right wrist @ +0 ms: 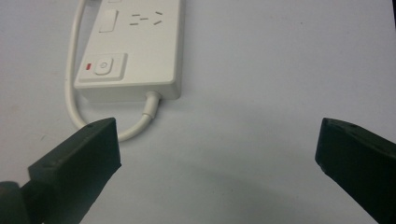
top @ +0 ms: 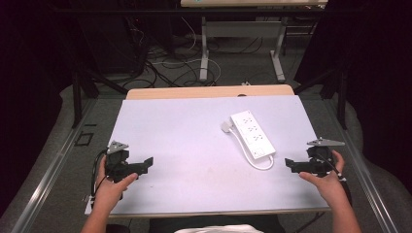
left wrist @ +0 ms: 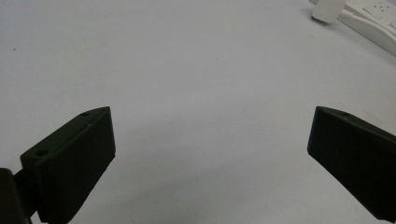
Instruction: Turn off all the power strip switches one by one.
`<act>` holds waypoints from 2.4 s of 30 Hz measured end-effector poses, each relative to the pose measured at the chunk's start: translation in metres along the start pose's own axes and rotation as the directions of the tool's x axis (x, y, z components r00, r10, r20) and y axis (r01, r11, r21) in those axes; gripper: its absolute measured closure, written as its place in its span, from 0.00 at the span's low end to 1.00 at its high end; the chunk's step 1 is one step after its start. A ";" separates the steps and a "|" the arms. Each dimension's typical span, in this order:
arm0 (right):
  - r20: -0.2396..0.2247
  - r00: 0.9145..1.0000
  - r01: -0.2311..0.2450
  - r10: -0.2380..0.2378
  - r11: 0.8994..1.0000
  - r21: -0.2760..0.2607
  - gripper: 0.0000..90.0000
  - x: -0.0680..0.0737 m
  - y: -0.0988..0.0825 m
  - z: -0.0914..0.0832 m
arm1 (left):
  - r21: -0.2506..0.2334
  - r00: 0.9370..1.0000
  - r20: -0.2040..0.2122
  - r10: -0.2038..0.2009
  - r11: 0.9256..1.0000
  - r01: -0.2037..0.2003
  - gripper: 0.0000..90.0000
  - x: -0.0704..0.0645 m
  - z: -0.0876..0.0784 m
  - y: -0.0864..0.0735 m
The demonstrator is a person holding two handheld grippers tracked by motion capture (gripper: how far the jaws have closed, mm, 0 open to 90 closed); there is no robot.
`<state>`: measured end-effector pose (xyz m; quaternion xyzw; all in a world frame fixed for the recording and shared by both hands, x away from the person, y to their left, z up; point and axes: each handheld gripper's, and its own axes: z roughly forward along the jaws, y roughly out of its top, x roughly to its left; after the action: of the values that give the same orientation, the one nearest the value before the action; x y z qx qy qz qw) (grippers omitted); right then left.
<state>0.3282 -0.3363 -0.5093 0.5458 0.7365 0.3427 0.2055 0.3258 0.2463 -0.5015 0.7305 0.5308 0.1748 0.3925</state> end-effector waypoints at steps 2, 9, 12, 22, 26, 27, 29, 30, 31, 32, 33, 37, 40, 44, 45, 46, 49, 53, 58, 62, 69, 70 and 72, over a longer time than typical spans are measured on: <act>-0.005 1.000 0.014 -0.014 1.000 -0.007 0.00 0.004 0.003 -0.004 | 0.004 1.000 -0.004 -0.003 1.000 0.003 0.01 0.000 0.001 0.001; -0.018 0.999 0.048 -0.048 0.998 -0.029 0.09 0.010 0.008 -0.003 | 0.024 1.000 -0.002 0.024 0.999 -0.023 0.02 -0.004 0.003 0.001; -0.016 0.999 0.047 -0.047 0.998 -0.031 0.17 0.012 0.010 -0.002 | 0.017 1.000 -0.004 0.024 1.000 -0.024 0.02 -0.006 0.001 -0.001; -0.036 0.998 0.047 -0.048 0.999 -0.028 0.43 0.017 0.020 0.002 | 0.001 1.000 -0.006 0.005 1.000 -0.005 0.02 -0.005 -0.006 -0.004; -0.058 0.997 0.049 -0.050 0.999 -0.023 0.52 0.020 0.030 0.005 | 0.006 1.000 -0.013 -0.001 1.000 0.001 0.03 -0.004 -0.006 -0.004; -0.054 0.997 0.048 -0.049 0.999 -0.015 0.53 0.022 0.032 0.004 | 0.009 1.000 -0.015 0.002 1.000 -0.002 0.03 -0.004 -0.006 -0.005; -0.040 0.998 0.056 -0.057 0.998 -0.012 0.53 0.024 0.037 0.006 | 0.009 1.000 -0.016 0.003 1.000 -0.003 0.03 -0.004 -0.007 -0.005; -0.042 0.997 0.058 -0.059 0.998 -0.012 0.59 0.026 0.039 0.007 | 0.010 1.000 -0.015 0.004 1.000 -0.004 0.03 -0.004 -0.007 -0.005; -0.064 0.996 0.056 -0.056 0.998 -0.008 0.64 0.027 0.040 0.008 | 0.010 1.000 -0.015 0.004 1.000 -0.004 0.03 -0.004 -0.007 -0.005; -0.081 0.996 0.047 -0.046 0.999 0.002 0.65 0.028 0.043 0.008 | 0.002 1.000 -0.013 0.002 1.000 -0.002 0.03 -0.004 -0.007 -0.005; -0.081 0.996 0.047 -0.046 0.999 0.002 0.65 0.028 0.043 0.008 | 0.001 1.000 -0.010 -0.002 1.000 0.002 0.03 -0.003 -0.007 -0.004; -0.100 0.992 0.075 -0.072 0.997 0.024 0.84 0.036 0.052 0.014 | 0.009 1.000 -0.008 -0.009 1.000 0.009 0.03 -0.002 -0.008 -0.004; -0.103 0.993 0.069 -0.066 0.997 0.030 0.93 0.040 0.057 0.017 | 0.003 1.000 -0.007 -0.024 1.000 0.024 0.03 -0.002 -0.007 -0.004; -0.094 0.994 0.068 -0.063 0.997 0.047 0.99 0.042 0.065 0.022 | 0.009 0.999 0.003 -0.032 0.999 0.032 0.04 0.000 -0.006 -0.006; -0.084 0.994 0.081 -0.077 0.995 0.049 1.00 0.043 0.066 0.023 | 0.004 0.999 0.003 -0.035 0.999 0.035 0.04 0.000 -0.005 -0.007; -0.076 0.994 0.087 -0.083 0.995 0.048 1.00 0.045 0.067 0.024 | 0.008 0.999 0.002 -0.041 0.999 0.041 0.04 0.001 -0.005 -0.006; -0.089 0.993 0.088 -0.084 0.995 0.050 1.00 0.047 0.069 0.028 | 0.003 0.999 0.000 -0.040 0.999 0.040 0.04 0.001 -0.005 -0.007; -0.111 0.990 0.099 -0.091 0.993 0.067 1.00 0.052 0.071 0.033 | 0.005 0.999 0.002 -0.034 0.999 0.034 0.04 0.001 -0.006 -0.006; -0.111 0.985 0.141 -0.130 0.985 0.099 1.00 0.057 0.071 0.044 | 0.015 1.000 -0.008 -0.017 1.000 0.018 0.04 0.000 -0.003 -0.007; -0.117 0.984 0.153 -0.137 0.979 0.134 1.00 0.060 0.069 0.053 | 0.021 1.000 -0.006 -0.013 1.000 0.014 0.04 -0.001 -0.001 -0.008; -0.143 0.980 0.164 -0.140 0.970 0.178 1.00 0.065 0.069 0.062 | 0.019 1.000 -0.009 -0.006 1.000 0.006 0.04 -0.003 -0.002 -0.008; -0.137 0.981 0.160 -0.135 0.969 0.189 1.00 0.066 0.069 0.063 | 0.009 1.000 -0.014 -0.004 1.000 0.004 0.04 -0.004 -0.001 -0.009; -0.130 0.981 0.170 -0.146 0.966 0.193 1.00 0.067 0.069 0.064 | 0.014 1.000 -0.014 0.002 1.000 -0.002 0.04 -0.004 -0.002 -0.008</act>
<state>0.3961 -0.2436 -0.4974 0.4829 0.8194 0.2788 0.1329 0.3179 0.2449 -0.5061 0.7325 0.5342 0.1765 0.3834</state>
